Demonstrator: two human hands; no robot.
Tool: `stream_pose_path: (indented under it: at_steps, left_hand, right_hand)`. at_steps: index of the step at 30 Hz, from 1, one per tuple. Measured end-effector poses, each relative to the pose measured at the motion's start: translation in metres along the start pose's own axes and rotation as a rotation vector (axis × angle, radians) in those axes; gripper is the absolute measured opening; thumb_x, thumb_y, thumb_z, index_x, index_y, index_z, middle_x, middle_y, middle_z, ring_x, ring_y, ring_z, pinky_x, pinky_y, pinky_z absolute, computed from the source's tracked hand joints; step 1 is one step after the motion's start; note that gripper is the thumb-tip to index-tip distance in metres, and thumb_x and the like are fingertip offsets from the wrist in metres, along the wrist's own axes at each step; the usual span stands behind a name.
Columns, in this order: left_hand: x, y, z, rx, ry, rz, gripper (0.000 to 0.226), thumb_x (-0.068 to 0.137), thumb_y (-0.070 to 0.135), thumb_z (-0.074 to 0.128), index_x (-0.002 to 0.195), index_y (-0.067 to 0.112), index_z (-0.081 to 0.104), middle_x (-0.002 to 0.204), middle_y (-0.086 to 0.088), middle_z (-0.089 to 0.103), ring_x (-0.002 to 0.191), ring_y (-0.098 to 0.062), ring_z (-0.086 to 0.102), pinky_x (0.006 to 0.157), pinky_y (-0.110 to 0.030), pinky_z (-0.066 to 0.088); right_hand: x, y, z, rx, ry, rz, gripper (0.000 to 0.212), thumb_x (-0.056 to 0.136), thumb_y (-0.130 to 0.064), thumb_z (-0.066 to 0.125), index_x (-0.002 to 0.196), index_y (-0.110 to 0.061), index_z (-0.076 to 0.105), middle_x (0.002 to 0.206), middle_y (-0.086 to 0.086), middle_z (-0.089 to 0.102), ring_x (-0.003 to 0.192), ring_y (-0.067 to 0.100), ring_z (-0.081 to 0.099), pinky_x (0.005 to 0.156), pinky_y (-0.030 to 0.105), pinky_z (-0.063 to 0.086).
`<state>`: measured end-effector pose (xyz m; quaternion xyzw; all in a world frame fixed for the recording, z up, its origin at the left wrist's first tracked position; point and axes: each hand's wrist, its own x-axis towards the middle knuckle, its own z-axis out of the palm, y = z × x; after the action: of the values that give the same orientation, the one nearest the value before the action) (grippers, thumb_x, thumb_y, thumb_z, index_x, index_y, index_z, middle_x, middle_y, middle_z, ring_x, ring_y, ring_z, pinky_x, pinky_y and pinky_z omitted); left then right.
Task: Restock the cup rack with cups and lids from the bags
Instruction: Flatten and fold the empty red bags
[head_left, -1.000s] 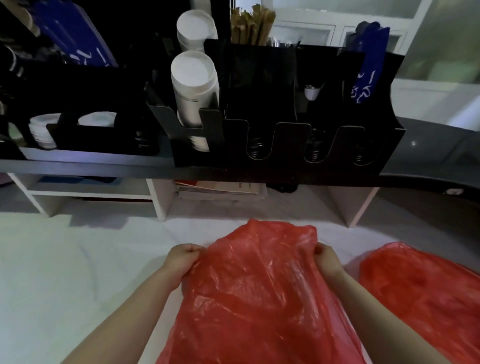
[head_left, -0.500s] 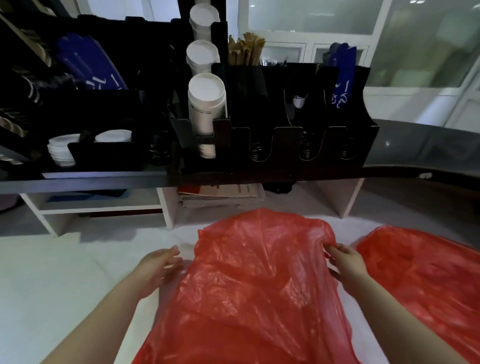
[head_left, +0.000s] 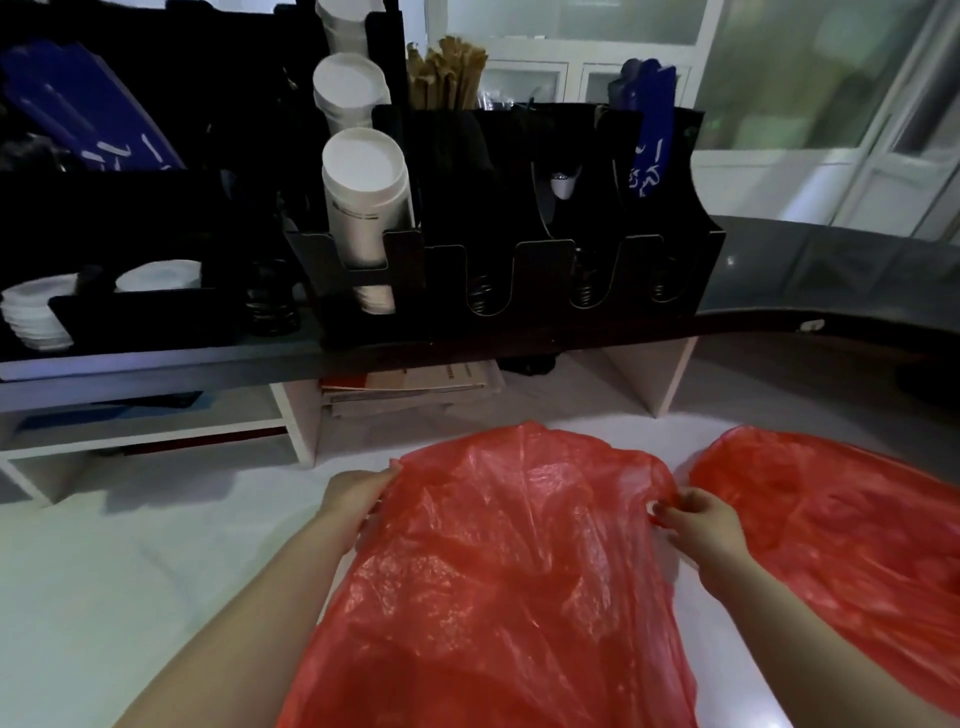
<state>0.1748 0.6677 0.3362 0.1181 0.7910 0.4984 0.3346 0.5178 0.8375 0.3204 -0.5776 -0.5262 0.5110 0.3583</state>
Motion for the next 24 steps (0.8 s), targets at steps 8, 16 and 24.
stream_pose_path:
  at_steps: [8,16,24]
  left_hand:
    - [0.014,-0.007,0.006,-0.034,-0.067,-0.021,0.012,0.083,0.019,0.072,0.079,0.007,0.069,0.071,-0.013,0.063,0.057,-0.023,0.055,0.049,-0.023,0.043]
    - [0.015,-0.023,-0.073,-0.347,-0.01,-0.08,0.018,0.084,0.019,0.07,0.091,0.002,0.068,0.08,-0.02,0.069,0.062,-0.027,0.067,0.06,-0.033,0.056]
    - [0.003,-0.034,-0.127,-0.476,0.082,-0.127,0.018,0.087,0.03,0.066,0.09,0.012,0.065,0.083,-0.008,0.064,0.077,-0.024,0.061,0.065,-0.037,0.05]
  right_hand:
    - [0.01,-0.002,0.0,-0.109,-0.002,-0.024,0.026,0.073,0.02,0.056,0.067,-0.005,0.058,0.058,0.007,0.059,0.054,0.02,0.055,0.049,0.029,0.047]
    - [0.029,-0.004,0.007,-0.09,0.073,-0.013,0.009,0.082,0.007,0.06,0.083,0.0,0.065,0.065,0.01,0.062,0.05,0.021,0.053,0.038,0.018,0.042]
    - [0.022,-0.015,0.029,-0.129,0.234,0.1,0.02,0.09,-0.02,0.059,0.094,-0.006,0.072,0.07,0.013,0.06,0.063,0.032,0.054,0.06,0.038,0.047]
